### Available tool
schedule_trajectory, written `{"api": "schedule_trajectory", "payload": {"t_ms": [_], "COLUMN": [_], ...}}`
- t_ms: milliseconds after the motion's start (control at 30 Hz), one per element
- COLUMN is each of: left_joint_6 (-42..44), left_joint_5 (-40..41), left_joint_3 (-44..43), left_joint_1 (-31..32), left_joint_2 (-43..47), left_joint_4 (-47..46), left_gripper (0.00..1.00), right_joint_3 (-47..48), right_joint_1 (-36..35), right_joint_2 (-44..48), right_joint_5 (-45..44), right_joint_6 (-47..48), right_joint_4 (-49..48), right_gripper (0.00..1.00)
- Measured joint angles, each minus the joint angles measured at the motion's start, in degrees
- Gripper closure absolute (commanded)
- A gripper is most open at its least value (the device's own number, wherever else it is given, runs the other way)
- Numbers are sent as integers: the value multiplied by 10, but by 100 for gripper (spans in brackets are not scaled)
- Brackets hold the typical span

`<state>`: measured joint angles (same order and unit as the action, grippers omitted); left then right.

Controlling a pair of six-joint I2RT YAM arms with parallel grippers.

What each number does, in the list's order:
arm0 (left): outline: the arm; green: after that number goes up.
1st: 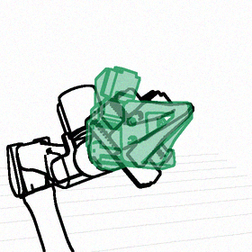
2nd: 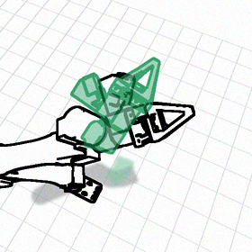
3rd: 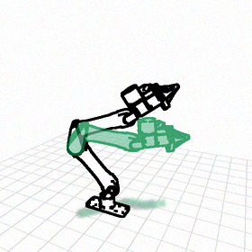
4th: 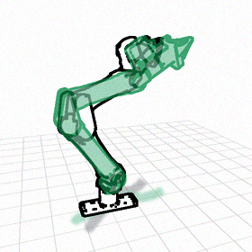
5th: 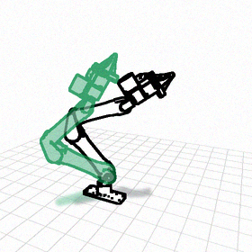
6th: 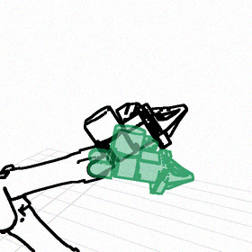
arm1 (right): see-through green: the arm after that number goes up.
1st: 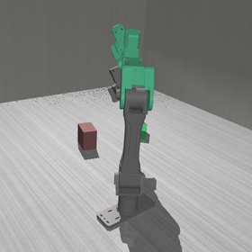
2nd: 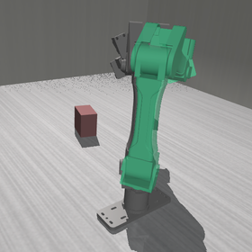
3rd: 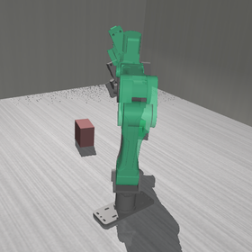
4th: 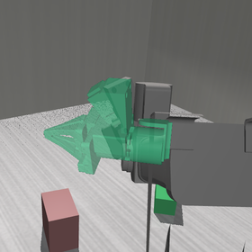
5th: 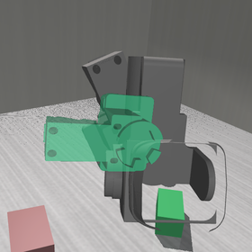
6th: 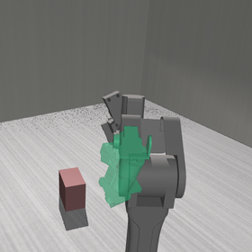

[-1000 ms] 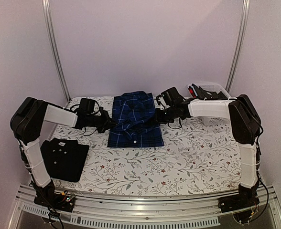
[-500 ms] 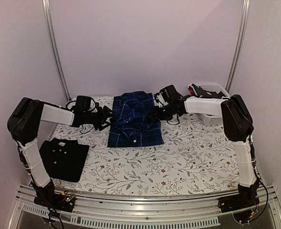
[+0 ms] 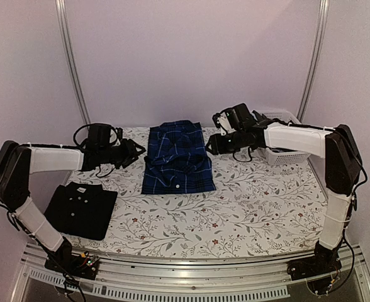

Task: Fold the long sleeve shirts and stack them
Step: Adjust the 2/3-rectangle-folded shirt at the center of the board.

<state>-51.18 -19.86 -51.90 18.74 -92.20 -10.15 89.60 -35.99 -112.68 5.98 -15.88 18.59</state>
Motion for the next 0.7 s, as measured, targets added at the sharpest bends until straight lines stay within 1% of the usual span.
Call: {"api": "schedule_trajectory", "payload": {"t_ms": [67, 100, 133, 233, 267, 367, 500, 700], "left_joint_6": [1, 3, 3, -2, -4, -12, -17, -18], "left_joint_5": [18, 31, 42, 77, 86, 103, 104, 98], "left_joint_3": [17, 24, 31, 52, 60, 73, 71, 23], "left_joint_1": [19, 32, 45, 86, 97, 122, 132, 136], "left_joint_2": [9, 14, 18, 34, 39, 38, 12, -62], "left_joint_4": [20, 32, 46, 81, 89, 106, 105, 100], "left_gripper": [68, 74, 80, 89, 91, 92, 92, 89], "right_joint_3": [-43, -62, -80, -125, -134, -147, -137, -97], "right_joint_1": [-5, -9, -13, -31, -35, -46, -50, -49], "right_joint_2": [25, 34, 40, 45, 45, 45, 31, -30], "right_joint_5": [7, 9, 13, 31, 38, 60, 87, 105], "right_joint_6": [-3, -1, -2, -8, -9, -15, -26, -36], "right_joint_4": [-12, -15, -20, -31, -35, -39, -65, -76], "right_gripper": [69, 72, 74, 77, 78, 78, 78, 78]}}
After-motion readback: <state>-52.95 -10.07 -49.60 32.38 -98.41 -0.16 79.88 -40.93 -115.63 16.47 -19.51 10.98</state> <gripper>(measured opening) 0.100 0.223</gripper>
